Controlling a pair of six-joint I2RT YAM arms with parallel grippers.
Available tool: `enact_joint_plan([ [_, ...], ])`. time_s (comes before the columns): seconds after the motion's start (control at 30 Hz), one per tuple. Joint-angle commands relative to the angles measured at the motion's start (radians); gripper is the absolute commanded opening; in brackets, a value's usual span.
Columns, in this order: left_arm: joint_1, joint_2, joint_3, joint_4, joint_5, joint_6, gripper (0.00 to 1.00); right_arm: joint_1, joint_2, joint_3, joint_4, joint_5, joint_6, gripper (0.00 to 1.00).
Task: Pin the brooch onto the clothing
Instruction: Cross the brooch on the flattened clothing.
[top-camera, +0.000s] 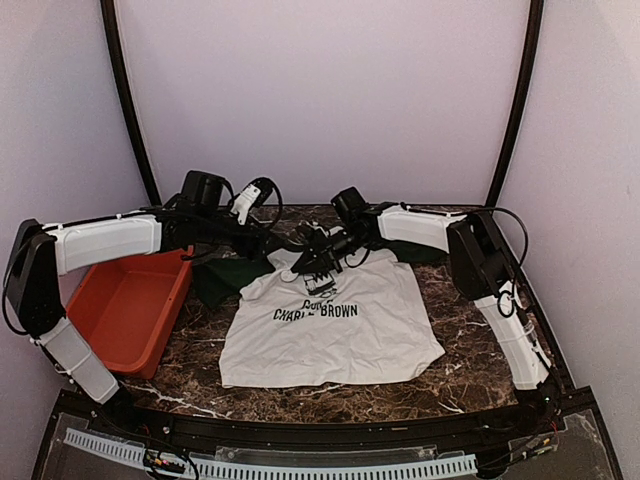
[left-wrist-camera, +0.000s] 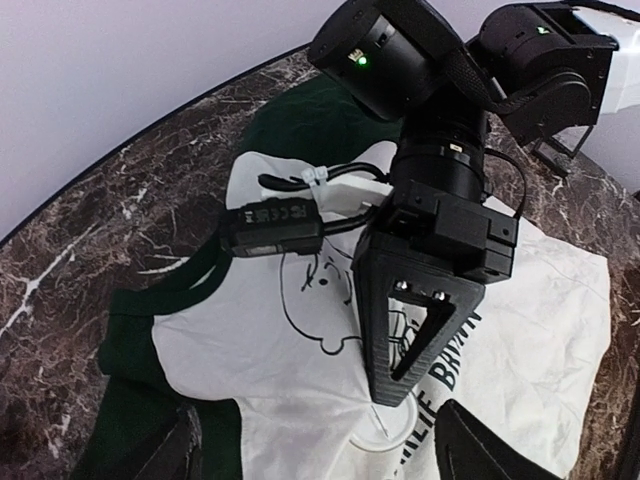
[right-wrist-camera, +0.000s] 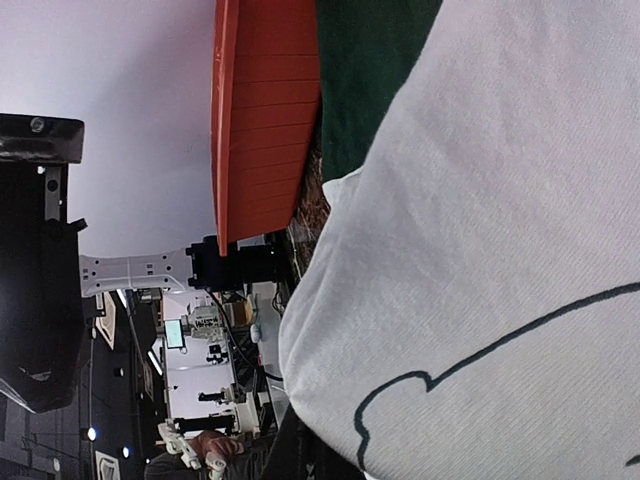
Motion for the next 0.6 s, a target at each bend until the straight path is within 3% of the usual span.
enact_joint_plan([
  [0.0, 0.031, -0.039, -0.023, -0.155, 0.138, -0.110, 0.79, 0.016, -0.072, -0.007, 0.016, -0.033, -0.082, 0.00],
  [0.2, 0.060, 0.017, -0.041, -0.191, 0.288, -0.148, 0.79, 0.022, -0.077, 0.052, -0.057, -0.011, -0.201, 0.00],
  [0.57, 0.108, 0.176, 0.077, -0.182, 0.490, -0.164, 0.78, 0.037, -0.078, 0.086, -0.158, 0.015, -0.306, 0.00],
])
